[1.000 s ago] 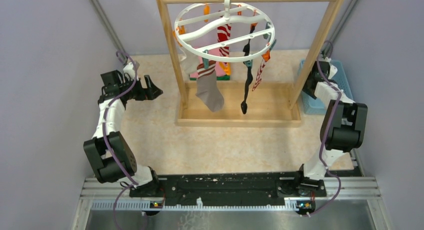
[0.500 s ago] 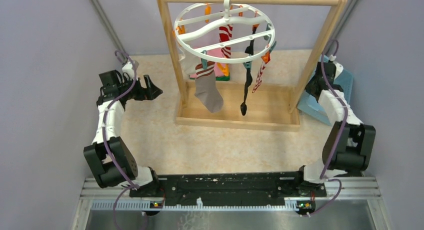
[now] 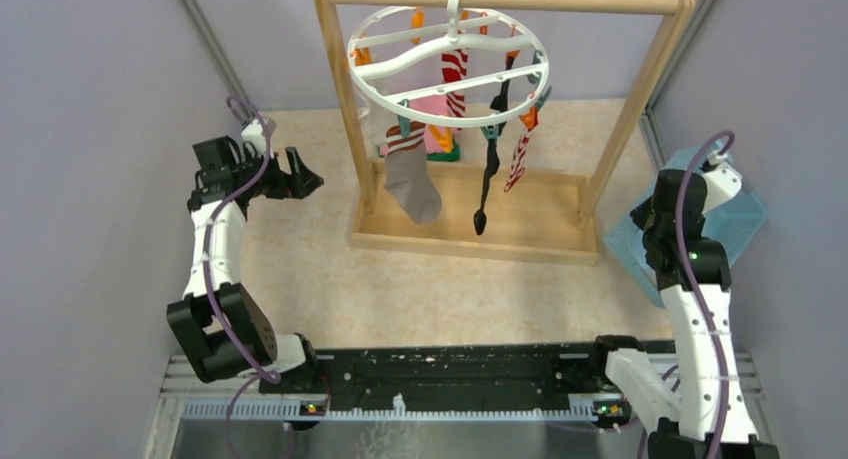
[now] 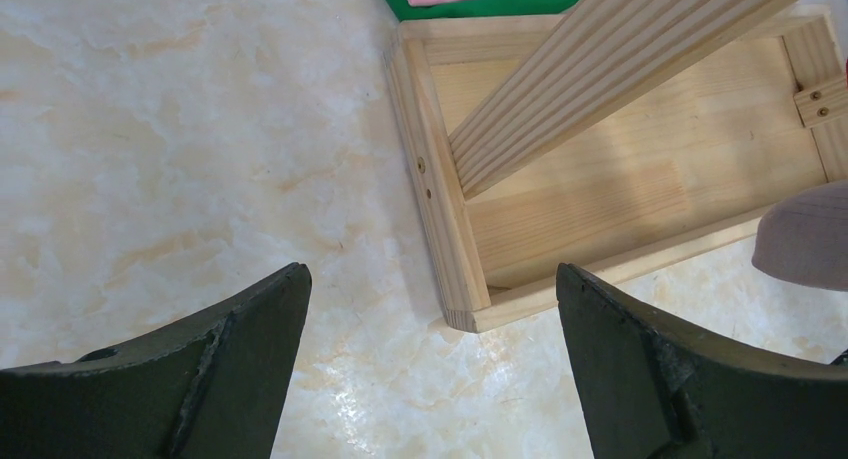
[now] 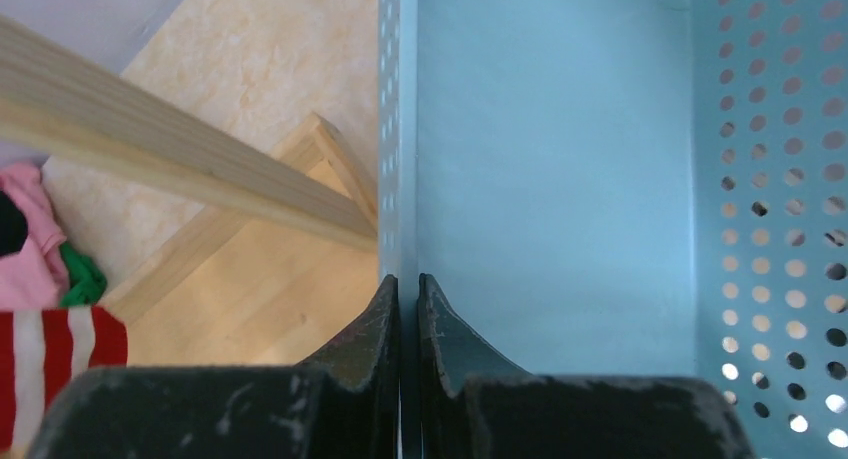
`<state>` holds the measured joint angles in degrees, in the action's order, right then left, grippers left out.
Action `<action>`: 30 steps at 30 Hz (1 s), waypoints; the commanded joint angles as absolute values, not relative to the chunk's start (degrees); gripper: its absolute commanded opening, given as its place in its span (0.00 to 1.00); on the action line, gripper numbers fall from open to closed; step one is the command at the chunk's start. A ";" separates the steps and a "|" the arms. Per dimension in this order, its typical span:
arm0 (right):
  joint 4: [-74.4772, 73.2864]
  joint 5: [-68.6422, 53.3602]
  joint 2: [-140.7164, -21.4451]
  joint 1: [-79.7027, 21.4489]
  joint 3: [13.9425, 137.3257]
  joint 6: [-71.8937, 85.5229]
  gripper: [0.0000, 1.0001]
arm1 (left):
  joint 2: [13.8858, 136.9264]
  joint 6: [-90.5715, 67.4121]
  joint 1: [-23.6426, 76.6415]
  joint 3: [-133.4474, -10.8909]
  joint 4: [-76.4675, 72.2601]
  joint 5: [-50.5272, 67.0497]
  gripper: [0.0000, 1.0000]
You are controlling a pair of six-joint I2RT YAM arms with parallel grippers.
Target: Remove the socks clipped to the hanger
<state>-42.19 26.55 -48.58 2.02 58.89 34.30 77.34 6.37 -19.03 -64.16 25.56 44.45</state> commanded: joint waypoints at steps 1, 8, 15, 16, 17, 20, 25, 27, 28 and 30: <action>-54.92 23.22 -40.89 0.83 60.63 37.43 0.00 | 75.84 8.17 -18.82 -67.89 27.12 45.72 0.99; -67.57 -3.52 -33.04 0.75 60.06 32.01 0.00 | 75.88 8.18 -18.81 -68.36 27.78 46.06 0.99; -75.38 -14.15 -29.91 0.79 63.70 32.93 0.00 | 75.68 6.87 -18.82 -67.93 26.68 46.14 0.99; -76.12 -15.22 -29.40 0.90 63.51 33.02 0.00 | 75.72 6.87 -18.85 -68.01 26.71 45.98 0.99; -76.93 -16.65 -29.10 1.07 63.39 32.93 0.00 | 75.82 6.93 -18.83 -68.14 26.78 45.79 0.99; -78.80 -22.49 -28.00 3.13 62.94 31.61 0.00 | 76.10 7.44 -18.87 -68.60 27.13 45.13 0.99; -75.71 -31.56 -28.39 3.17 62.53 32.49 0.00 | 76.80 7.28 -18.82 -69.35 27.16 44.82 0.99; -71.33 -35.40 -28.56 2.48 60.03 34.07 0.00 | 77.24 6.93 -18.83 -69.82 27.09 44.91 0.99; -68.80 -37.12 -28.67 1.94 58.36 34.55 0.00 | 77.44 6.75 -18.88 -70.05 27.14 44.96 0.99; -63.42 -40.61 -29.39 0.86 54.81 34.60 0.00 | 78.03 6.43 -18.83 -70.56 27.45 45.00 0.99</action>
